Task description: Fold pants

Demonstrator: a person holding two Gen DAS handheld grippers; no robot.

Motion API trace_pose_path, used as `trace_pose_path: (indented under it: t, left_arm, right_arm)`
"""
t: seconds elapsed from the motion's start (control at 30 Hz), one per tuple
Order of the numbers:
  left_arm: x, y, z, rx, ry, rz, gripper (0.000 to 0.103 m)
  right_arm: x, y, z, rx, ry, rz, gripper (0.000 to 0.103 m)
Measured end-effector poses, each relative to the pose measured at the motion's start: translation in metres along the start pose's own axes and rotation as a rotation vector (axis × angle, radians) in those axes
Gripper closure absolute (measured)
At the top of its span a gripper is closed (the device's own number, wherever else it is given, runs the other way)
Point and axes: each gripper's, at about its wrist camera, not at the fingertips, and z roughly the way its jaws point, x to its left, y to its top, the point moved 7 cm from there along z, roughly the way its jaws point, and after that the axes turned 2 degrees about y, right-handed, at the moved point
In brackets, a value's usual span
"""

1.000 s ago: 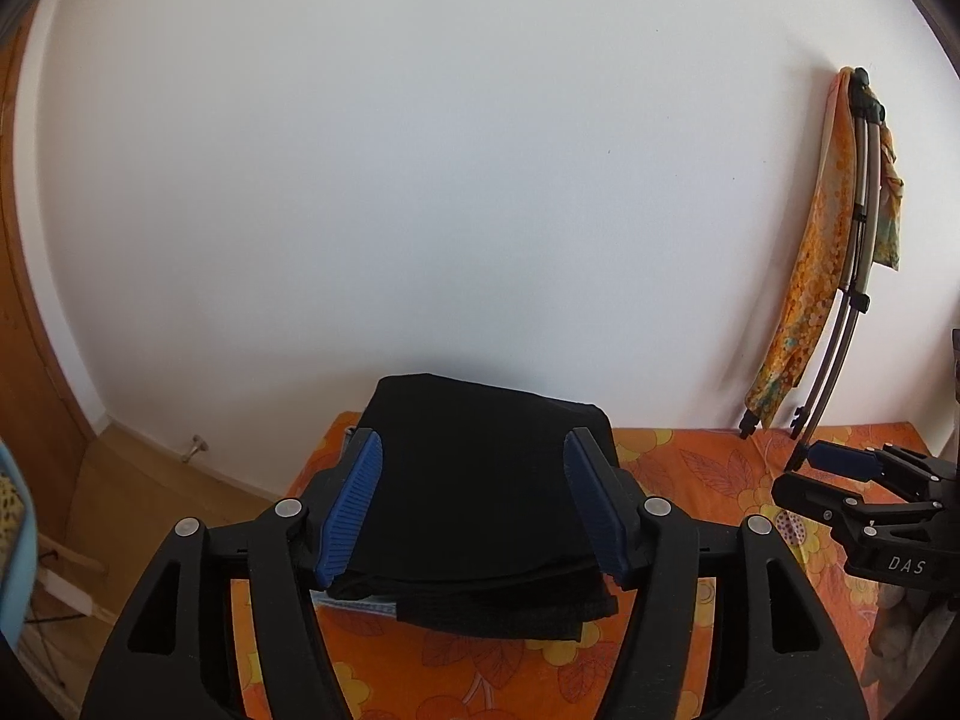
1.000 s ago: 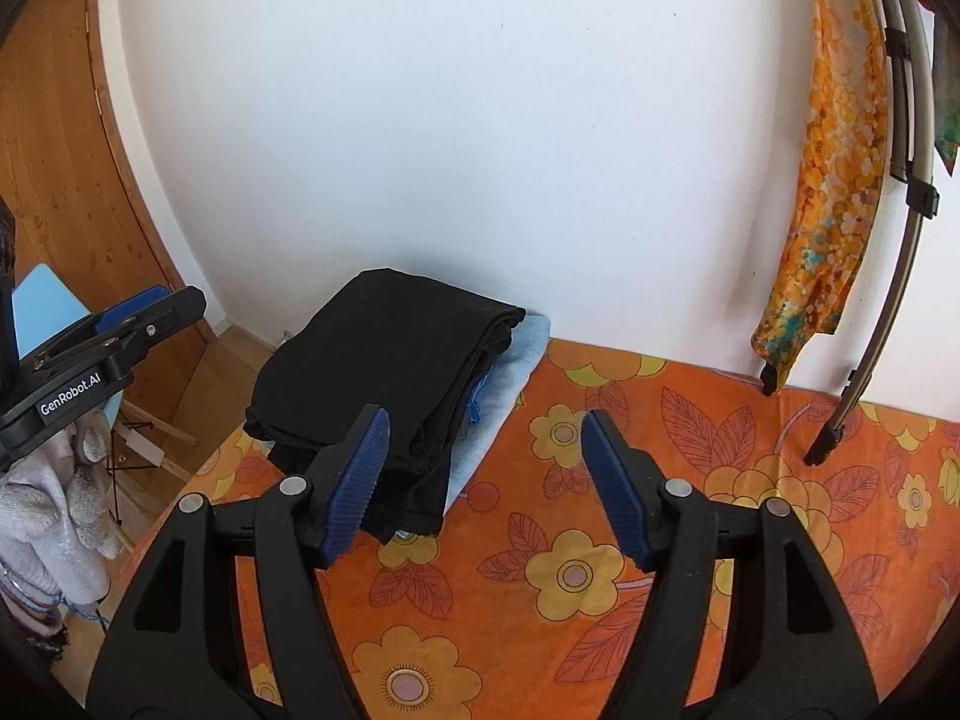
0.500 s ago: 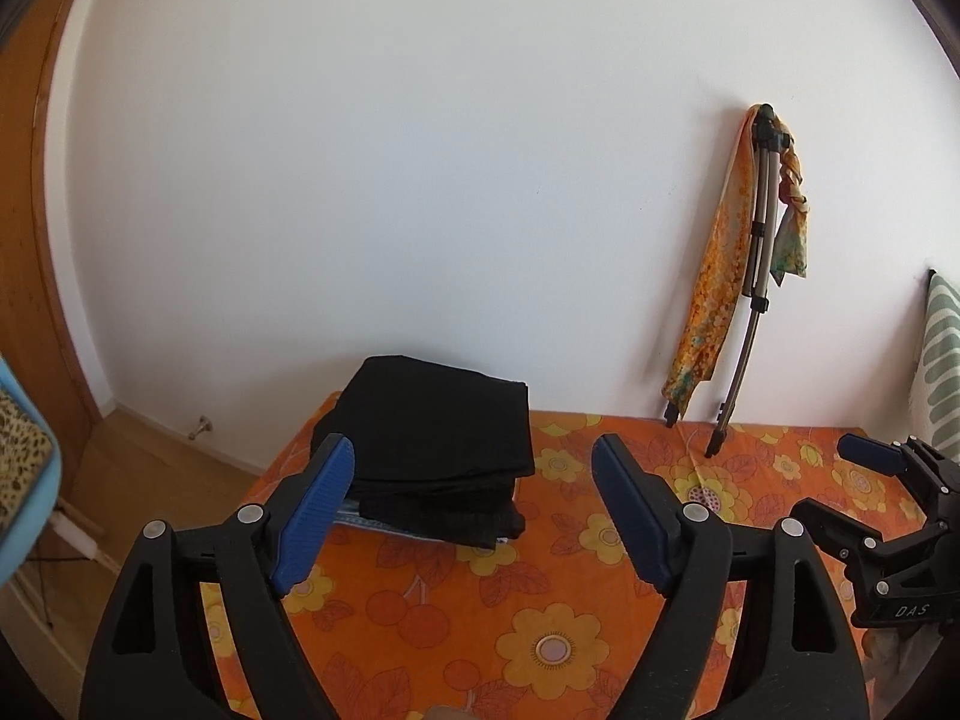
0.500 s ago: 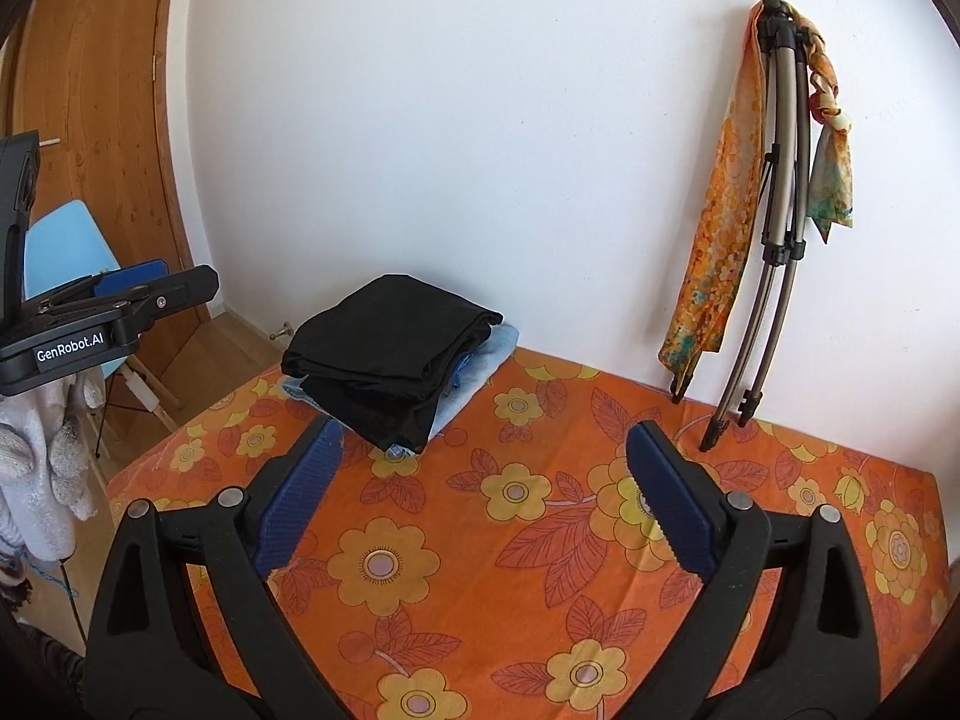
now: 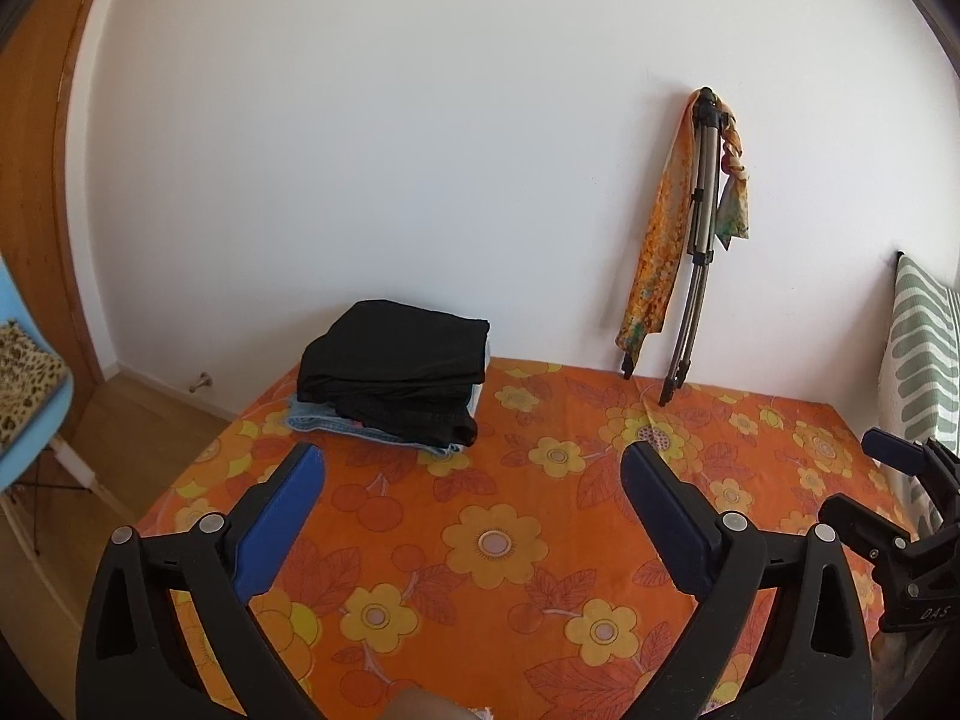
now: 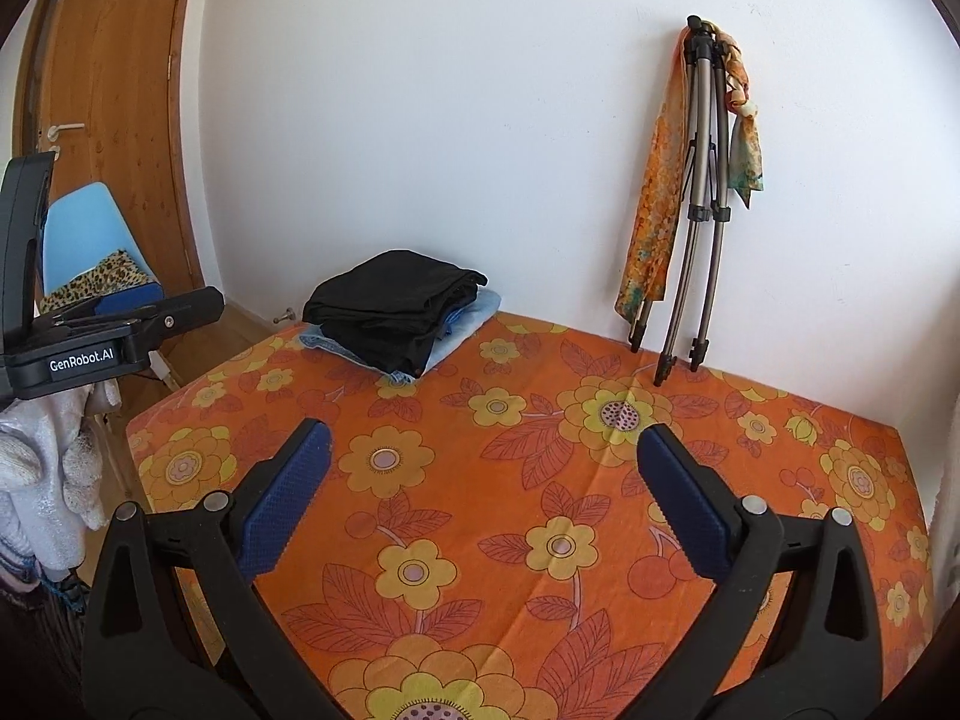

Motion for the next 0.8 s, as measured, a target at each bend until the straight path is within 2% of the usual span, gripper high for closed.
trace_pose_path:
  t: [0.13, 0.27, 0.47, 0.67, 0.8]
  left_arm:
    - [-0.008, -0.019, -0.006, 0.005, 0.011, 0.027, 0.003]
    - [-0.011, -0.032, -0.001, 0.052, 0.024, 0.016, 0.001]
    - [-0.014, -0.035, 0.006, 0.088, 0.019, -0.004, 0.001]
    - [-0.014, -0.035, 0.004, 0.074, 0.032, 0.009, 0.001]
    - [-0.011, -0.034, 0.004, 0.072, 0.033, 0.006, 0.001]
  right_arm:
    - [-0.007, -0.01, -0.006, 0.007, -0.006, 0.011, 0.0]
    - [-0.014, -0.023, -0.012, 0.026, -0.025, 0.019, 0.0]
    - [-0.021, -0.037, -0.007, 0.061, -0.039, 0.051, 0.0]
    - [-0.018, -0.044, 0.003, 0.067, -0.048, 0.033, 0.0]
    - [-0.018, -0.054, 0.012, 0.103, -0.038, 0.03, 0.0]
